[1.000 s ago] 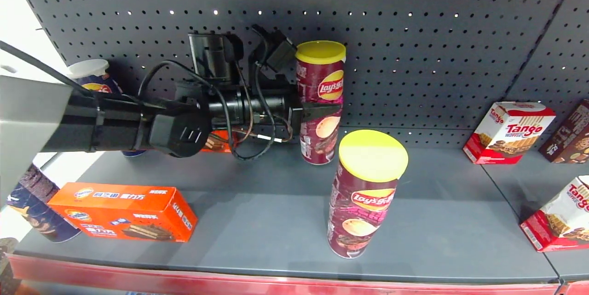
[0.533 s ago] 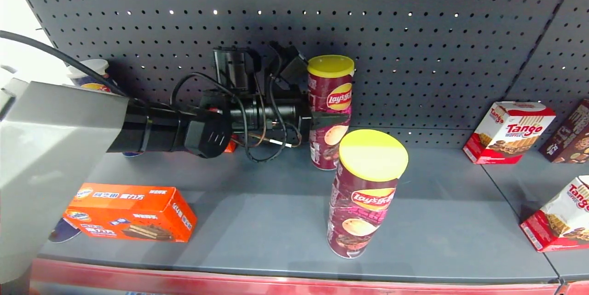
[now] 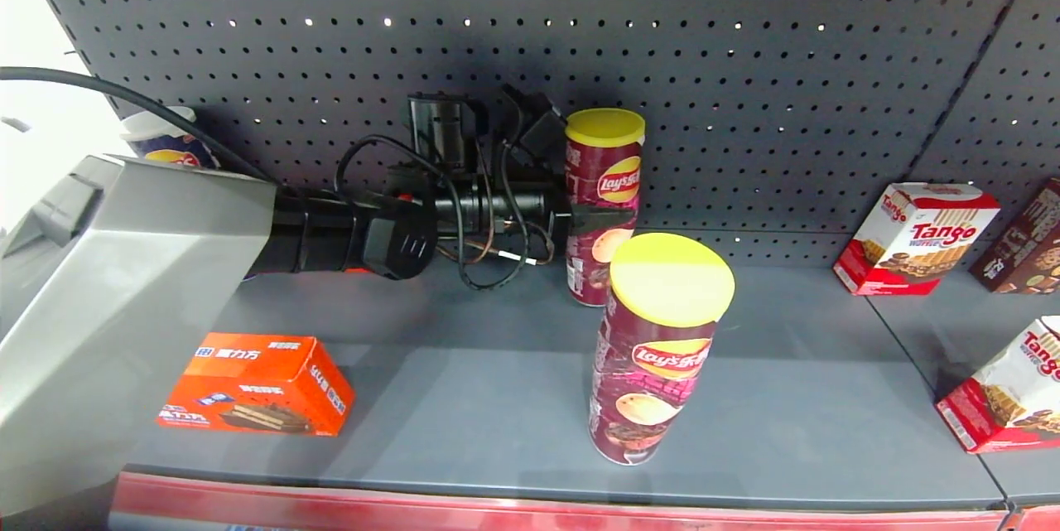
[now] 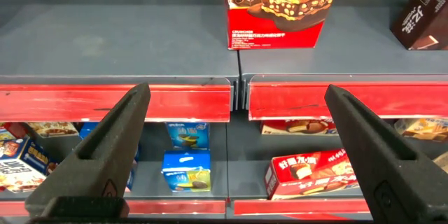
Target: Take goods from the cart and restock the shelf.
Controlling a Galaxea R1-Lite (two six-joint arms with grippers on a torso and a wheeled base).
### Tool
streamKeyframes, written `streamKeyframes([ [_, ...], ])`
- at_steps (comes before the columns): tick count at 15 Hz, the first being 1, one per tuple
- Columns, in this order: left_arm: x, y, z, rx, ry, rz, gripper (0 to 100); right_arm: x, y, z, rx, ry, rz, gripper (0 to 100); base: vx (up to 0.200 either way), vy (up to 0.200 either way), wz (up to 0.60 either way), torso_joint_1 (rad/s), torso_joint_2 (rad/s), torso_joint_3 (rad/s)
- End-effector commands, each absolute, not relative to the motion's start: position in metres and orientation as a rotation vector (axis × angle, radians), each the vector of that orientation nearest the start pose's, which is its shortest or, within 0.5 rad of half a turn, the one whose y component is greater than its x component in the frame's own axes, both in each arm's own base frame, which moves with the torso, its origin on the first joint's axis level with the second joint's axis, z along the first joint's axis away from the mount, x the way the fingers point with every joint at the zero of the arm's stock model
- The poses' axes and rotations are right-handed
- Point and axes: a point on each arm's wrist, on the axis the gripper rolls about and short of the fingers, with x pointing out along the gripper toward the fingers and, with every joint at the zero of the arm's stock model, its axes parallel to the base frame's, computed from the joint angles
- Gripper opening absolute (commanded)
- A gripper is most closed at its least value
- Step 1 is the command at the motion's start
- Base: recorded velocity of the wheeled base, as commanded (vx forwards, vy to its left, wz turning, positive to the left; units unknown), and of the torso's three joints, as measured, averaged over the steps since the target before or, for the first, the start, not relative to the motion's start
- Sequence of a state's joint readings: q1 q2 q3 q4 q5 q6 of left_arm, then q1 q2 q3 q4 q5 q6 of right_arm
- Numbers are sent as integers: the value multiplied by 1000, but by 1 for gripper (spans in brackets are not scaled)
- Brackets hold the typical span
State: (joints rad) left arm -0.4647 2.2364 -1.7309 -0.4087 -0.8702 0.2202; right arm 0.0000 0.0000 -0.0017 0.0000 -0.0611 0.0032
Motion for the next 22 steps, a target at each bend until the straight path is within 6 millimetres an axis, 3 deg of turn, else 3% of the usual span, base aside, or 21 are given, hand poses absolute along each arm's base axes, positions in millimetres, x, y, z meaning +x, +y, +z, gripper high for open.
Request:
streamKeyframes([
  [1,414,-227,206,163,-27,-1340,0,-23,-1,76,3,-3,-61,100,0,0,0,0,0,0],
  [13,419,-234,193,190,-17,-1353,0,-23,-1,76,3,-2,-61,100,0,0,0,0,0,0],
  [14,419,-235,190,209,-24,-1351,100,-23,-1,76,3,-2,-61,100,0,0,0,0,0,0],
  [17,418,-235,186,207,-9,-1350,100,-23,-1,76,3,-2,-61,100,0,0,0,0,0,0],
  [22,388,-213,191,279,30,-1250,100,-23,-1,76,3,-3,-61,100,0,0,0,0,0,0],
])
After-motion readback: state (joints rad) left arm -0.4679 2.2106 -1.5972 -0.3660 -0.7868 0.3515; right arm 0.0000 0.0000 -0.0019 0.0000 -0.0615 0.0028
